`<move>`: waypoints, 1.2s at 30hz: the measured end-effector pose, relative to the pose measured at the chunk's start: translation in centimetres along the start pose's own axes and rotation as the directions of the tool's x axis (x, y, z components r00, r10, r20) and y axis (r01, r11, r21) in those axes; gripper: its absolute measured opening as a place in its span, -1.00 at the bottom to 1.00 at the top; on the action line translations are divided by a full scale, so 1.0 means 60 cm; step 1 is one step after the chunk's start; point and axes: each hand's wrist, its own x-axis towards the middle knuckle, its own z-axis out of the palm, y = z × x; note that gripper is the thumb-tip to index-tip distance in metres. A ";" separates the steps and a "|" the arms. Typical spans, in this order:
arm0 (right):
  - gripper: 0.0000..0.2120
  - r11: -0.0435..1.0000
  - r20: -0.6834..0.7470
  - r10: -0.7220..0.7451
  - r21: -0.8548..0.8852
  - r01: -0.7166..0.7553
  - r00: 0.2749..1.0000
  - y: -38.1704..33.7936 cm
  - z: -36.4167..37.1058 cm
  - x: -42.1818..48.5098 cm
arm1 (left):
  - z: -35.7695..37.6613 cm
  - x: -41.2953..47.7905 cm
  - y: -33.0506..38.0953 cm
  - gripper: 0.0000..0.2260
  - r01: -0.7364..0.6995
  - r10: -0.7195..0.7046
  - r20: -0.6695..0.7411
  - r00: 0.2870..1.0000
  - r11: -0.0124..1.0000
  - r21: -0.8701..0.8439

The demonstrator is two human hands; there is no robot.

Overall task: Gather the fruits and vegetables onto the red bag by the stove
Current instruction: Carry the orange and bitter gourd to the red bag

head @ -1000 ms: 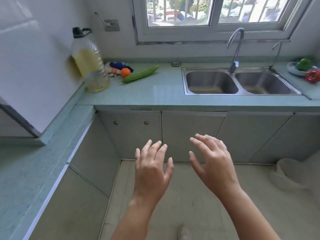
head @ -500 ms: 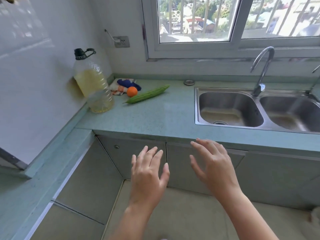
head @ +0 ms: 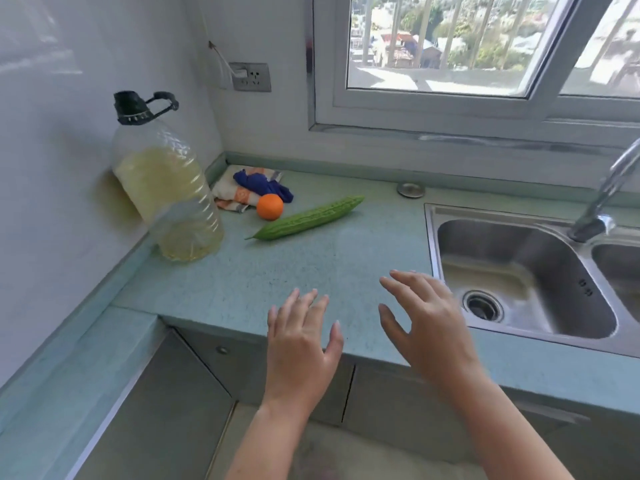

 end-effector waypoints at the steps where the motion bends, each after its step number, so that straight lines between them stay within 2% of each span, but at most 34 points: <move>1: -0.67 1.000 0.019 -0.002 -0.006 0.002 1.000 0.001 0.021 0.034 | 0.006 0.030 -0.020 -0.62 0.006 -0.006 0.001 1.000 1.000 -0.007; 8: -0.65 0.998 0.122 -0.061 0.024 0.059 0.991 -0.008 0.166 0.243 | 0.034 0.221 -0.161 -0.60 0.090 -0.090 0.002 0.996 0.996 0.015; 15: -0.68 0.996 0.191 -0.085 0.052 0.076 0.978 0.003 0.284 0.349 | 0.076 0.332 -0.270 -0.61 0.114 -0.115 0.008 0.993 0.993 0.029; 24: -0.65 0.999 0.323 -0.033 0.007 0.032 0.946 0.052 0.401 0.417 | 0.158 0.417 -0.363 -0.58 0.157 -0.158 0.113 0.981 0.987 0.013; 30: -0.55 0.999 0.463 -0.015 -0.023 0.029 0.886 0.085 0.459 0.436 | 0.196 0.458 -0.399 -0.54 0.179 -0.186 0.198 0.962 0.982 0.053; 36: -0.54 0.997 0.516 -0.052 -0.018 0.072 0.855 0.111 0.495 0.456 | 0.234 0.501 -0.424 -0.59 0.181 -0.189 0.175 0.966 0.982 0.061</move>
